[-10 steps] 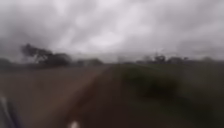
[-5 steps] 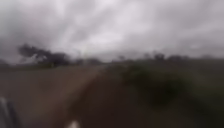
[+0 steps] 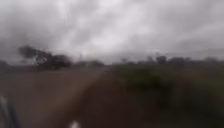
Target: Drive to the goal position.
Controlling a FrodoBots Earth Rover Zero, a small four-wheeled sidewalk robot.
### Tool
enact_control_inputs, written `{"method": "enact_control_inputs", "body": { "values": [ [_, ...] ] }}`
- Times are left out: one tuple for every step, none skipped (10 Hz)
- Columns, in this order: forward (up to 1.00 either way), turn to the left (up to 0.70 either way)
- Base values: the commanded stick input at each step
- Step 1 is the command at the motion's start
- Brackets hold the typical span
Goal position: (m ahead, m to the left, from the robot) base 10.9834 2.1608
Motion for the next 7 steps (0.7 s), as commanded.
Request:
{"method": "enact_control_inputs", "body": {
  "values": [
    [0.70, 0.00],
    [0.70, 0.00],
    [0.70, 0.00],
    [0.70, 0.00],
    [0.70, 0.00],
    [0.70, 0.00],
    [0.70, 0.00]
  ]
}}
